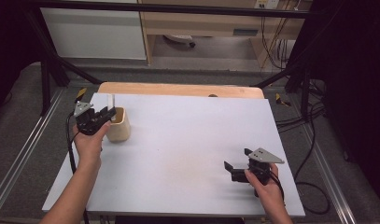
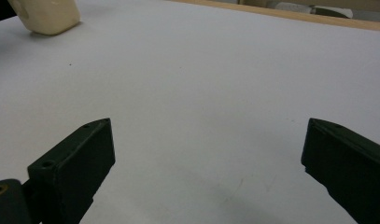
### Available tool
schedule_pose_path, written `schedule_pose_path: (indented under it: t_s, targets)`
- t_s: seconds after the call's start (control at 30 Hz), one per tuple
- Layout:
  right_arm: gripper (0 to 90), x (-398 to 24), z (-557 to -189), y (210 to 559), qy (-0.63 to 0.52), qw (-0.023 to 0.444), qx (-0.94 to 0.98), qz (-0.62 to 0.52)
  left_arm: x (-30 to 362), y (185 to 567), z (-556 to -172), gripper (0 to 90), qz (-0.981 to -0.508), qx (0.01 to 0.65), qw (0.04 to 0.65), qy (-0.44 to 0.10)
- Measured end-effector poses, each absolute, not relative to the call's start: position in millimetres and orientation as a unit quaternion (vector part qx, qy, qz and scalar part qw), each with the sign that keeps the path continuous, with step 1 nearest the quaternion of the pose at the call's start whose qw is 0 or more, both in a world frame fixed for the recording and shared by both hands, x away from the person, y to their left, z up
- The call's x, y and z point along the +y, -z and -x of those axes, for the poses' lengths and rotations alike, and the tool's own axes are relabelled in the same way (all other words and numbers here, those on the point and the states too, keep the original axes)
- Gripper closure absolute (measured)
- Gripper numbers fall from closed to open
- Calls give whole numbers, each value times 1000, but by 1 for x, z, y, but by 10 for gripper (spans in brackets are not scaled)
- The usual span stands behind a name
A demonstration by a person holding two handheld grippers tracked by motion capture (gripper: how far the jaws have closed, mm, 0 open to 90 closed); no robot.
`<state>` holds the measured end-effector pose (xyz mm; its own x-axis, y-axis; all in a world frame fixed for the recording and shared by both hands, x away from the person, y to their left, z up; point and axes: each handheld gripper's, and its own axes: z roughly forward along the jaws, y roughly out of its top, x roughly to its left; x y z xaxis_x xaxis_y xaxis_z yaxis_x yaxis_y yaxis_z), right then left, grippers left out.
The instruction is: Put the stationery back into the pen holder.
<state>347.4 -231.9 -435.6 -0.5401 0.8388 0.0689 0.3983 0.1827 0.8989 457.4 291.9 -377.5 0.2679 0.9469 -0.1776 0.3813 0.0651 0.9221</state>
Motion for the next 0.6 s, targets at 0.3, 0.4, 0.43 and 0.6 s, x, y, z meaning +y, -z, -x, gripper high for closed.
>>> schedule_pose_path:
  t_s: [0.3,0.4,0.43,0.6]
  targets:
    - [31,-232,-347,435,-481,228,734,-422,289,367,-454,339,-600,533,494,-334]
    - [30,-232,-347,435,-482,228,734,-421,289,360,-452,259,-597,536,496,-331]
    - [30,-232,-347,435,-481,228,734,-421,289,359,-452,234,-598,536,496,-329]
    - [29,-232,-347,435,-481,228,734,-423,282,356,-452,133,-606,531,494,-325]
